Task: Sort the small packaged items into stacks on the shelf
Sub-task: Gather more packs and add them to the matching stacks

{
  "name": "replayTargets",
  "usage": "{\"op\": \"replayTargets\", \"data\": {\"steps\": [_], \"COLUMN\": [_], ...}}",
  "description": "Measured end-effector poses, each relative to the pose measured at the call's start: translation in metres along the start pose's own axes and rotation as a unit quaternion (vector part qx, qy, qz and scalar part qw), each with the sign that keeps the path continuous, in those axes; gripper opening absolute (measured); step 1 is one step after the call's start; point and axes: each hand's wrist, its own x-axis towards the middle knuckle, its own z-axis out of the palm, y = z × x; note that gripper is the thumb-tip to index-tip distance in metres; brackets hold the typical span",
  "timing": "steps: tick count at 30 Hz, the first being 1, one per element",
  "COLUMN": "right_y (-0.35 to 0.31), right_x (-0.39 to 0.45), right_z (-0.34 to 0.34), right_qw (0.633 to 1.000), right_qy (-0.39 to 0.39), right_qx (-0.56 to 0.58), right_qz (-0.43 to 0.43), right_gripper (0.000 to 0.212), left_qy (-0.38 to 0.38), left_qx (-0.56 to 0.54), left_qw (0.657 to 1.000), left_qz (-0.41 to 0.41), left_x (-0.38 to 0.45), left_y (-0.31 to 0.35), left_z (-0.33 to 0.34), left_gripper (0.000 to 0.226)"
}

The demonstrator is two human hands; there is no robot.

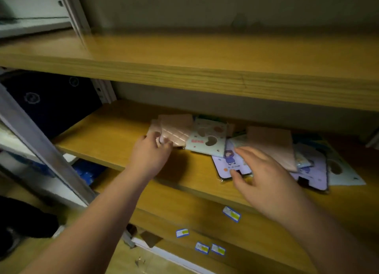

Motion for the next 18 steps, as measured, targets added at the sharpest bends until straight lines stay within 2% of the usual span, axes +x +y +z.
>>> {"op": "replayTargets", "data": {"steps": [3, 6, 9, 13, 16, 18], "right_y": [-0.006, -0.018, -0.027, -0.034, -0.038, -0.04], "right_x": [0.006, 0.012, 0.015, 0.022, 0.03, 0.038], "right_z": [0.007, 0.015, 0.024, 0.034, 0.04, 0.043], "right_qw": [0.999, 0.997, 0.996, 0.992, 0.989, 0.987], "right_qy": [0.022, 0.036, 0.039, 0.036, 0.043, 0.044], "right_qx": [-0.016, -0.021, -0.032, -0.043, -0.06, -0.063], "right_qz": [0.037, 0.065, 0.079, 0.115, 0.131, 0.143], "right_gripper": [0.054, 0.055, 0.056, 0.055, 0.049, 0.036], "left_qy": [-0.039, -0.087, -0.088, -0.1, -0.12, -0.128], "left_qx": [0.026, 0.027, -0.056, -0.157, -0.271, -0.354], "left_qw": [0.998, 0.996, 0.994, 0.983, 0.954, 0.923], "left_qz": [-0.05, -0.023, 0.008, 0.007, -0.039, -0.074], "left_x": [0.049, 0.075, 0.088, 0.097, 0.099, 0.098], "left_y": [-0.007, -0.013, -0.023, -0.036, -0.042, -0.045], "left_z": [0.006, 0.006, -0.001, -0.009, -0.014, -0.018], "left_gripper": [0.077, 0.064, 0.048, 0.026, 0.016, 0.016]}}
